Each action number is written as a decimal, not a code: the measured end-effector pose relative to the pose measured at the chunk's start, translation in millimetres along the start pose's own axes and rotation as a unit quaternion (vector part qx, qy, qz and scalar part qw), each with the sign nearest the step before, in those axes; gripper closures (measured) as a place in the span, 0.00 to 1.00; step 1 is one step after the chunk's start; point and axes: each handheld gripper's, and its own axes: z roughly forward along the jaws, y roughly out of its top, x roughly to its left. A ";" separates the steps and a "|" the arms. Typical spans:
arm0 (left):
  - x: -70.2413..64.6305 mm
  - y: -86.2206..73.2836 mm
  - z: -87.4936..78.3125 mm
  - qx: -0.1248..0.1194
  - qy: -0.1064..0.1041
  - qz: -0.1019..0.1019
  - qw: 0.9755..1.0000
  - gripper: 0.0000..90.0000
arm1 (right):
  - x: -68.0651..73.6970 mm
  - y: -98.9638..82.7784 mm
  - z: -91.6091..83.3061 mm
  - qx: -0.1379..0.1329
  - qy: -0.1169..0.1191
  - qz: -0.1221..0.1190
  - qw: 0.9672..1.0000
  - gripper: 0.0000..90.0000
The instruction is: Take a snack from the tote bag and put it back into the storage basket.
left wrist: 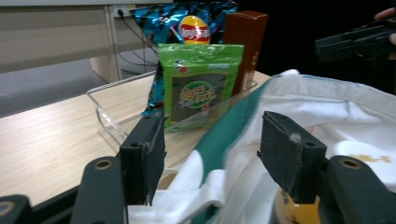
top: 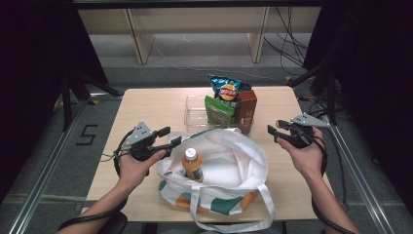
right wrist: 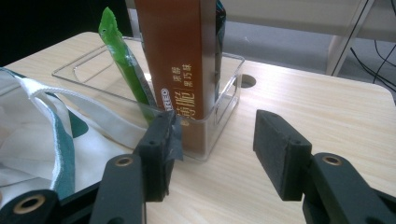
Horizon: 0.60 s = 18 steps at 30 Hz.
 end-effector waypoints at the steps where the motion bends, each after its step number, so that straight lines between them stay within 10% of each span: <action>1: -1.8 0.0 -1.5 0.002 0.000 -0.004 1.000 0.45 | 1.0 -0.2 -0.2 -0.003 -0.004 0.000 1.000 0.56; 18: -35.0 1.4 -12.6 0.004 -0.059 -0.003 0.998 0.47 | -0.8 0.7 -0.2 0.007 0.000 0.000 1.000 0.56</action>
